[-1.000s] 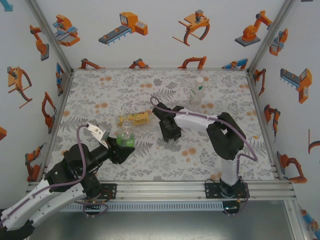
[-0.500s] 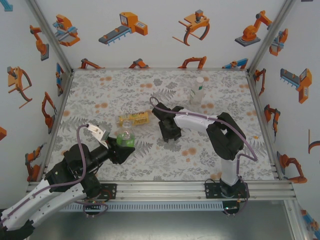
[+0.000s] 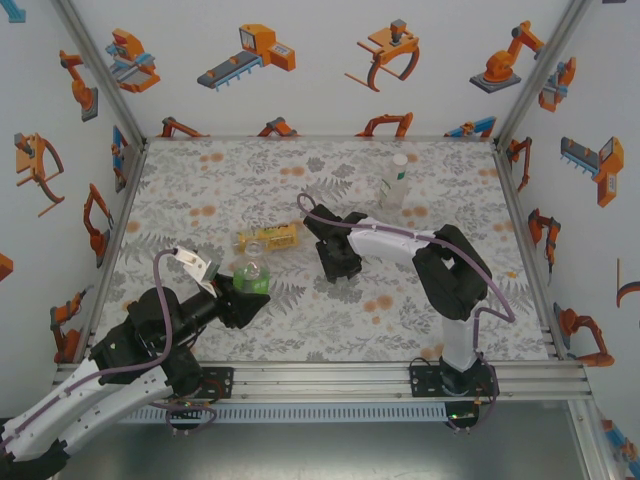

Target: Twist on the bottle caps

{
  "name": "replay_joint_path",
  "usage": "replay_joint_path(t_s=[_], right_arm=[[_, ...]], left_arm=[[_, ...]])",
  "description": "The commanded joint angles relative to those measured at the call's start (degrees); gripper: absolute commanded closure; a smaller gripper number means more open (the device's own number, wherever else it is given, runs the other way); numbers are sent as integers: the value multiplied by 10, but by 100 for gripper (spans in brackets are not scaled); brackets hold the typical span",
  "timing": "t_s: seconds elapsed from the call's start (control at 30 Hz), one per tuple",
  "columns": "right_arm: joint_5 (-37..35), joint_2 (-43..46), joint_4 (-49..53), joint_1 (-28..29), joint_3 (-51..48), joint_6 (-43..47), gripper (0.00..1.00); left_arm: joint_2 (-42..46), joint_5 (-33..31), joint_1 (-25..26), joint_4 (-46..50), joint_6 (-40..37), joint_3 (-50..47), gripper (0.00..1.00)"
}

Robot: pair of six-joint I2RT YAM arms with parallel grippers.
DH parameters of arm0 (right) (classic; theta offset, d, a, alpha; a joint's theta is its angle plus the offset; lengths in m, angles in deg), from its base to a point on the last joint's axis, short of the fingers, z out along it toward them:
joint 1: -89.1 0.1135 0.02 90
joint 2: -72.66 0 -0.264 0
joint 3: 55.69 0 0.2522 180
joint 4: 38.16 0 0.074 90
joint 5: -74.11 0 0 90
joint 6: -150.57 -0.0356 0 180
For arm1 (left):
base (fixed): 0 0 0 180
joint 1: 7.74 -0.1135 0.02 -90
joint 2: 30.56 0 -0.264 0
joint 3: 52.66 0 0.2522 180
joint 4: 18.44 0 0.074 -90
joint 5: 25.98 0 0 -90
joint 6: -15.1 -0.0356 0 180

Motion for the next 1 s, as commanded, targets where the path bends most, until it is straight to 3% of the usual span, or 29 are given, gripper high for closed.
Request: replay_joint_path(t_s=[0.0, 0.57, 0.77, 0.97], right_arm=[[-5, -3, 4, 4, 13, 14, 58], [-13, 34, 26, 4, 16, 13, 69], [7, 94, 36, 4, 2, 12, 70], [70, 173, 26, 4, -23, 30, 71]], left_arm=[[6, -3, -3, -11, 3, 3, 100], [24, -3, -3, -3, -10, -7, 100], [-8, 21, -3, 21, -58, 5, 100], [-57, 98, -3, 53, -145, 35, 100]])
